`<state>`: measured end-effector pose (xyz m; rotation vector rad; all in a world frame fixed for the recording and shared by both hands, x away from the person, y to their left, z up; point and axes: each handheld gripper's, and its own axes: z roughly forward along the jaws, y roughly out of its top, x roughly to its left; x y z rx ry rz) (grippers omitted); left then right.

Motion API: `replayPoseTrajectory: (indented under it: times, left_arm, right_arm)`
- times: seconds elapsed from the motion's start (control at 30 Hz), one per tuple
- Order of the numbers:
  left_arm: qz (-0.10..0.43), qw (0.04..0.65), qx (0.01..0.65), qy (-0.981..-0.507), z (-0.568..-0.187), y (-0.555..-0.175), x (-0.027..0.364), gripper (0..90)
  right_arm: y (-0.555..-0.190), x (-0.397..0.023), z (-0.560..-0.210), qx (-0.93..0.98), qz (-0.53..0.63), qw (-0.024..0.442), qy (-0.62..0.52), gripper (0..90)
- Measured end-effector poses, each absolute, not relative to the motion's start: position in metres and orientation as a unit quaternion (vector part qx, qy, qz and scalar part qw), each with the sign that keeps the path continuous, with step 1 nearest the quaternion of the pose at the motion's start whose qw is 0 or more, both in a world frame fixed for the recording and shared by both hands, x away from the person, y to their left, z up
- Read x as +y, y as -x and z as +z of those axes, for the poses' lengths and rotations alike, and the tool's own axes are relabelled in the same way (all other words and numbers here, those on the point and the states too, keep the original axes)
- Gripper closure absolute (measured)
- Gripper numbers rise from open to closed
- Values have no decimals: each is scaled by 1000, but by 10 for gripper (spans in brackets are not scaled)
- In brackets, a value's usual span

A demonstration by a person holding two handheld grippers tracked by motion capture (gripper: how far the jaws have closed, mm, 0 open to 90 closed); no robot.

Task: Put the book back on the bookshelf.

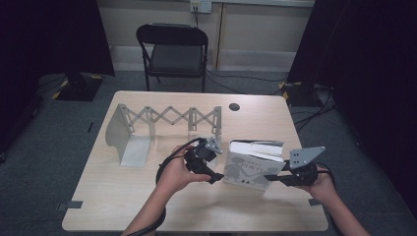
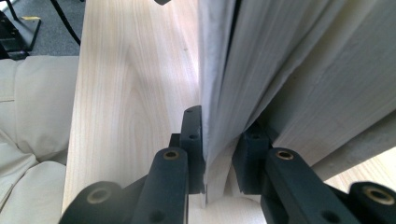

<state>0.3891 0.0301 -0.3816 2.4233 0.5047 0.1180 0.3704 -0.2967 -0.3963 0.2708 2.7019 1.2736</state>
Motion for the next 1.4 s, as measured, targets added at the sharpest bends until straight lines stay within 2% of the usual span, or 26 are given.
replayPoseTrajectory:
  times: [1.07,1.4]
  left_arm:
    - [56,331,143,-931,-340,-408,-14,253]
    - [68,333,119,-933,-337,-402,-33,285]
  right_arm:
    - [-373,-297,-396,898,424,66,-94,765]
    - [-374,-299,-398,896,428,57,-100,761]
